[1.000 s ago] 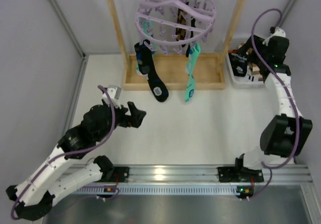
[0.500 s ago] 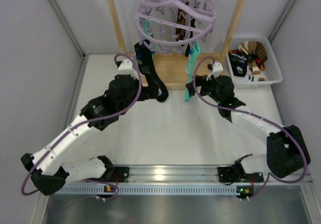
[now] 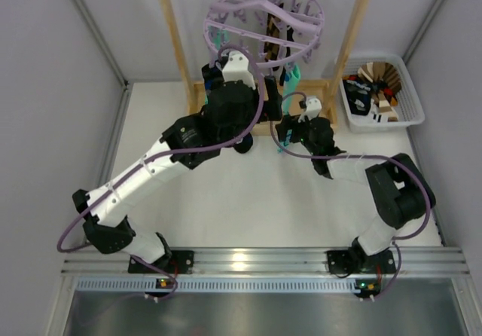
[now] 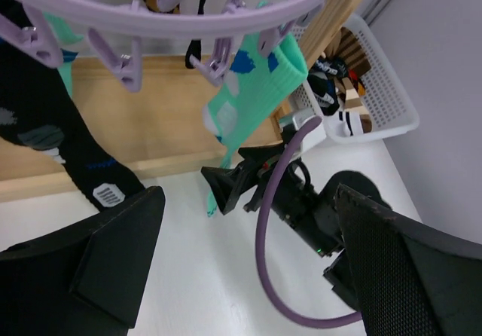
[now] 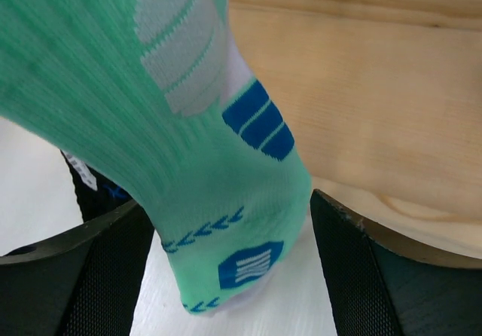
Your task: Remove the socks clipped to the hanger
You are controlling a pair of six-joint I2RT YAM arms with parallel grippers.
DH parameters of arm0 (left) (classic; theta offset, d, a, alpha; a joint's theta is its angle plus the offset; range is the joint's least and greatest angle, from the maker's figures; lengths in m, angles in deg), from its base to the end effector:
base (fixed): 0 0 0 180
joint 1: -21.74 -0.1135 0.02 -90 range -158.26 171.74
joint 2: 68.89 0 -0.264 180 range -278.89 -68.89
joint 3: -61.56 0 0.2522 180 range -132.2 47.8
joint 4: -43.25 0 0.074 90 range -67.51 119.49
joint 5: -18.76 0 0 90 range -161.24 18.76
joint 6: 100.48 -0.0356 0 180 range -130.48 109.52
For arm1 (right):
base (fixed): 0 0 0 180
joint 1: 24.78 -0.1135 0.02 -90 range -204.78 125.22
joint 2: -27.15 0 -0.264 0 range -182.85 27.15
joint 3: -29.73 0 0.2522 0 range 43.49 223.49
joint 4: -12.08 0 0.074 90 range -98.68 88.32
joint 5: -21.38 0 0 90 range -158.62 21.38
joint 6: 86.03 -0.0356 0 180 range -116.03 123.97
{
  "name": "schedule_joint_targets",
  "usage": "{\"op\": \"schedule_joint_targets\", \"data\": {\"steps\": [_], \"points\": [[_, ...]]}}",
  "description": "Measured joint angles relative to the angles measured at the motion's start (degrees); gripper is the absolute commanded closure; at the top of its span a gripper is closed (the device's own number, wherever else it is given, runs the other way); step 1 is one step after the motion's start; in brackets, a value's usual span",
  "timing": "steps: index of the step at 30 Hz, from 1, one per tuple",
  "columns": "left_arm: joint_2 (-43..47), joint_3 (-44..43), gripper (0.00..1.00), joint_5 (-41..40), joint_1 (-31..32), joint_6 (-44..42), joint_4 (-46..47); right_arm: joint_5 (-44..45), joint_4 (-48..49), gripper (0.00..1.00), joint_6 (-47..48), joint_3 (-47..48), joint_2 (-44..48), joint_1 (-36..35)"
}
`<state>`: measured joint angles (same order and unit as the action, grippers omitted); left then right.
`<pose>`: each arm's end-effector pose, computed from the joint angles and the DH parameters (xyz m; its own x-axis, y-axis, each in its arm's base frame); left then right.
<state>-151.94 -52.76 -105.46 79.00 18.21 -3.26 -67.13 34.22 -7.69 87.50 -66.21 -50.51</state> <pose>0.1809 -0.2444 0.4793 -0.3177 -0.2398 -0.9173 0.2845 0.8988 -0.3335 0.3131 0.1499 0.2048 -0.2883 0.0853 -0.9537 -0.3604 0.9131 0.1906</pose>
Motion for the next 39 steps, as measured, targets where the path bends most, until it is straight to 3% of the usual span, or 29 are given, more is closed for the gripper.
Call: {"op": "schedule_joint_targets", "data": {"steps": [1,4,8,11,24,39], "points": [[-1.33,-1.81,0.01,0.0,-0.04,-0.33,0.11,-0.07,2.05,0.22,0.0,0.0,-0.72,-0.02],[-5.6,-6.93,0.02,0.02,-0.22,-1.33,0.22,-0.07,7.02,0.37,0.17,-0.02,-2.84,-0.02],[-10.71,-11.91,0.02,0.0,-0.2,-2.34,0.2,0.85,10.67,0.86,0.04,-0.17,-4.87,-0.04],[-13.84,-14.32,0.02,-0.2,-0.2,-3.02,0.2,1.81,13.29,1.0,-0.28,-1.16,-5.05,-0.04],[-30.86,-31.47,0.07,-3.08,-0.2,-7.48,0.22,2.34,16.83,1.0,-2.05,-10.27,3.72,-2.67],[-36.13,-36.83,0.15,-8.57,-1.2,-13.86,0.17,6.16,16.76,1.0,-0.7,-10.19,4.04,-10.29]]}}
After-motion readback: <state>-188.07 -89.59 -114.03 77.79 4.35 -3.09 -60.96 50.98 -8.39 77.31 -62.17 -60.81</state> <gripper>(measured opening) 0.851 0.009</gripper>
